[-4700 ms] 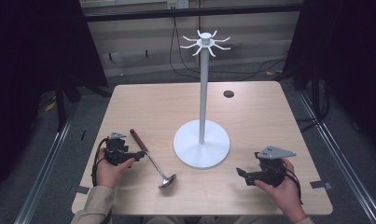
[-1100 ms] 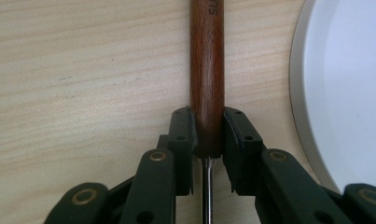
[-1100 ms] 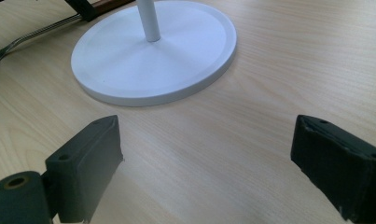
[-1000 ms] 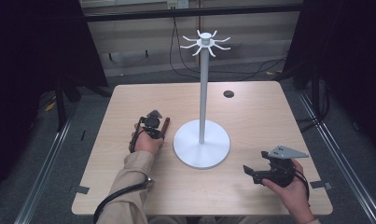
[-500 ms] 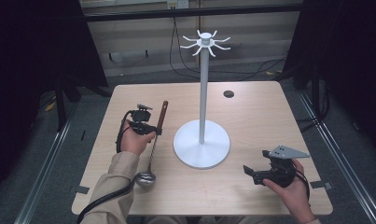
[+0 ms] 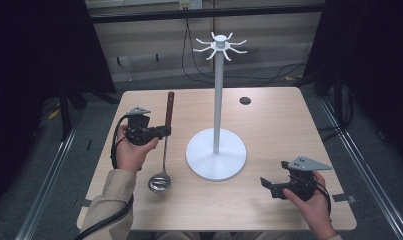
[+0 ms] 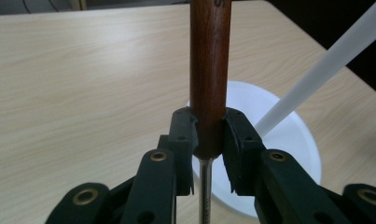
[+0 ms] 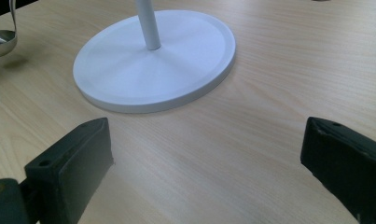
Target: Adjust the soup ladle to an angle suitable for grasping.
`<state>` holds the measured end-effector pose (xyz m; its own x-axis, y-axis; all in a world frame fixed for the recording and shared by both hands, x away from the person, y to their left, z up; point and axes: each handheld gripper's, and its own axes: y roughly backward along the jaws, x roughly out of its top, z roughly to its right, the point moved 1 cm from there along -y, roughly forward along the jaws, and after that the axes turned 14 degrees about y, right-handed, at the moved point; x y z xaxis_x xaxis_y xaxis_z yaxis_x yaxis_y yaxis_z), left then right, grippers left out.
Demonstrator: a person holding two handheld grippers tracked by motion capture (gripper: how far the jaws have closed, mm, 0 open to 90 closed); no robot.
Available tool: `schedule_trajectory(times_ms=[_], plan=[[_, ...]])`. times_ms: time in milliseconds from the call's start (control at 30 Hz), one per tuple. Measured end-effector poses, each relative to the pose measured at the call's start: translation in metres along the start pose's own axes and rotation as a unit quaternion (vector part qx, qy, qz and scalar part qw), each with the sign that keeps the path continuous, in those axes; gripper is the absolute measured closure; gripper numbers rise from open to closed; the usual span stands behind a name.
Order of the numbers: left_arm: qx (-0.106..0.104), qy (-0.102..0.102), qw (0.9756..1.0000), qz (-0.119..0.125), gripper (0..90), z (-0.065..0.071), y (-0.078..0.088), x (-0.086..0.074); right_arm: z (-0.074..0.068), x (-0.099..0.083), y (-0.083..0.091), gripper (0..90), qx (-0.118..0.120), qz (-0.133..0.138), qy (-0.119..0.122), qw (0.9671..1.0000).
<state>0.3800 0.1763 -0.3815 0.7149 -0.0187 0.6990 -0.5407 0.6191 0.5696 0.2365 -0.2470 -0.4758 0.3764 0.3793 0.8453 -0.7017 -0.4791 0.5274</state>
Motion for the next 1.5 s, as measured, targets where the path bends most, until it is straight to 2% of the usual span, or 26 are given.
schedule_trajectory(times_ms=[200, 300, 467, 533, 567, 600, 667, 733, 767, 833, 900, 1233, 1300, 1367, 1500], plan=[[-0.018, -0.013, 0.9996, 0.016, 74.8, 0.007, 0.004, 0.001, 0.000, 0.001, 0.001, 1.2, 0.001, 0.006, 0.001, 1.0000], [-0.041, -0.024, 0.9981, 0.038, 74.8, 0.013, 0.009, 0.003, 0.000, 0.000, 0.002, 1.3, -0.002, 0.007, -0.001, 1.0000], [-0.053, -0.034, 0.9965, 0.054, 74.8, 0.018, 0.014, 0.006, 0.001, 0.000, 0.002, 1.4, -0.002, 0.007, 0.000, 1.0000], [-0.060, -0.039, 0.9954, 0.063, 74.8, 0.021, 0.018, 0.007, 0.001, 0.000, 0.002, 1.4, -0.002, 0.007, 0.002, 1.0000], [-0.069, -0.045, 0.9941, 0.071, 74.8, 0.023, 0.021, 0.009, 0.001, 0.000, 0.002, 1.4, -0.004, 0.004, 0.001, 1.0000], [-0.069, -0.045, 0.9941, 0.071, 74.8, 0.023, 0.021, 0.009, 0.001, 0.000, 0.002, 1.4, -0.004, 0.004, 0.001, 1.0000], [-0.081, -0.055, 0.9916, 0.085, 74.8, 0.028, 0.027, 0.012, 0.001, 0.000, 0.002, 1.5, -0.003, 0.005, 0.001, 1.0000], [-0.080, -0.054, 0.9914, 0.088, 74.7, 0.030, 0.029, 0.013, 0.001, 0.000, 0.002, 1.4, -0.003, 0.006, 0.001, 1.0000], [-0.085, -0.060, 0.9901, 0.094, 74.8, 0.033, 0.032, 0.016, 0.000, 0.000, 0.002, 1.4, -0.001, 0.005, 0.003, 1.0000], [-0.087, -0.061, 0.9898, 0.095, 74.7, 0.035, 0.034, 0.017, 0.000, 0.001, 0.001, 1.4, 0.000, 0.004, 0.005, 1.0000], [-0.100, -0.069, 0.9870, 0.105, 74.7, 0.040, 0.039, 0.020, -0.001, 0.001, 0.001, 1.5, 0.000, 0.003, 0.007, 1.0000], [-0.116, -0.089, 0.9821, 0.118, 74.8, 0.051, 0.045, 0.028, -0.001, 0.000, 0.001, 1.5, -0.002, 0.003, 0.006, 1.0000], [-0.118, -0.090, 0.9818, 0.118, 74.7, 0.053, 0.047, 0.029, -0.001, 0.000, 0.001, 1.5, -0.001, 0.004, 0.008, 1.0000], [-0.130, -0.090, 0.9798, 0.121, 74.7, 0.056, 0.050, 0.031, -0.001, 0.000, 0.000, 1.5, 0.000, 0.005, 0.009, 0.9999], [-0.135, -0.095, 0.9784, 0.125, 74.7, 0.060, 0.054, 0.034, 0.000, 0.000, 0.000, 1.5, 0.001, 0.004, 0.010, 0.9999]])
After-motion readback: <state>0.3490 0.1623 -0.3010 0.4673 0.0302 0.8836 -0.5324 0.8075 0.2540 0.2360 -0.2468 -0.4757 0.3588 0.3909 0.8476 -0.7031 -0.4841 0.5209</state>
